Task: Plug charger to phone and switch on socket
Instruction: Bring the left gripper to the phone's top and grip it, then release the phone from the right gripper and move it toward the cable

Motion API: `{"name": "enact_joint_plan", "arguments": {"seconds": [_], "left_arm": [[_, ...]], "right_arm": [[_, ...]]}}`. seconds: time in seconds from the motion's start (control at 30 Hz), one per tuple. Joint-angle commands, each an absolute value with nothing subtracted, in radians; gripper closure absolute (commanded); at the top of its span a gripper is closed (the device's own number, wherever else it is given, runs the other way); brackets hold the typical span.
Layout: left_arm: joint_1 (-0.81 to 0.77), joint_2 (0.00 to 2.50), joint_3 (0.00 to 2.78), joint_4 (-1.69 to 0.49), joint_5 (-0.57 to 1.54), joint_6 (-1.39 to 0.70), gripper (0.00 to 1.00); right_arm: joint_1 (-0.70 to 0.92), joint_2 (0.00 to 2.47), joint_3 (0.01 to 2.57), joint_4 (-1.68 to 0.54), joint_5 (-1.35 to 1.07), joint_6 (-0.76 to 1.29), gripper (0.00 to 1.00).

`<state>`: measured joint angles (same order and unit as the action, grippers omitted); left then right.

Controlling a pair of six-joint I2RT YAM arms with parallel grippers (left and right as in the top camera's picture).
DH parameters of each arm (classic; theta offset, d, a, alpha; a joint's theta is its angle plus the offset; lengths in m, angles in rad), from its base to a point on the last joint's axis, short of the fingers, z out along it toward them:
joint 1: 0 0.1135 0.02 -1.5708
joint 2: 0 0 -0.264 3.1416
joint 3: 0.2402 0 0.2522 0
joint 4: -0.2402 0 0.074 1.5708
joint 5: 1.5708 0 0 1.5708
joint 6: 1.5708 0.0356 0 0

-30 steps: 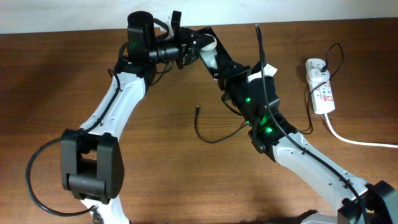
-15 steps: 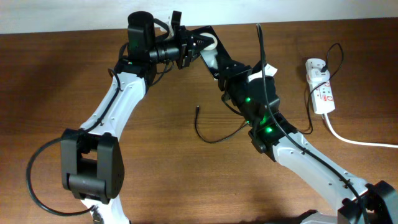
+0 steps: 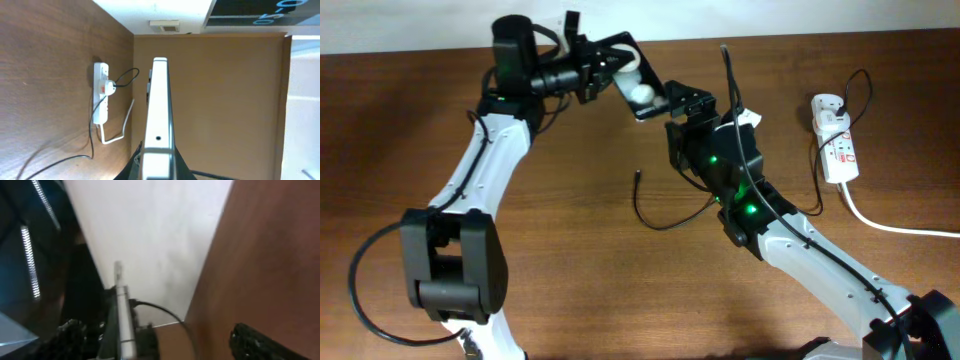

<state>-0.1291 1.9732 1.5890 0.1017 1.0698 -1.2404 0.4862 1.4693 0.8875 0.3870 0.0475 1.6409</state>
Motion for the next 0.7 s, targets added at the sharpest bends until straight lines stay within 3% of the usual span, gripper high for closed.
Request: {"name": "enact_joint_plan", "arguments": {"seconds": [0.0, 0.13, 0.2, 0.43, 0.67], "left_arm": [[-0.073, 1.971, 1.596, 0.068, 1.174, -1.098, 1.00], [-0.004, 1.971, 1.596, -0.113, 1.220, -0.980, 1.00], [0.014, 1.971, 1.596, -0.167, 1.259, -0.904, 1.00], [0.023, 1.971, 1.596, -0.171, 1.370, -0.835, 1.00], [0.041, 1.971, 1.596, -0.170, 1.416, -0.813, 1.00]], "right_arm": [[0.493, 1.467, 0.900, 0.338, 0.002, 1.632, 0.00], [0.493, 1.467, 0.900, 0.221, -0.015, 1.627, 0.01], [0.493, 1.467, 0.900, 0.164, -0.032, 1.510, 0.00], [0.493, 1.467, 0.900, -0.030, -0.128, 1.117, 0.01], [0.491, 1.467, 0.900, -0.259, -0.080, 0.881, 0.01]]}}
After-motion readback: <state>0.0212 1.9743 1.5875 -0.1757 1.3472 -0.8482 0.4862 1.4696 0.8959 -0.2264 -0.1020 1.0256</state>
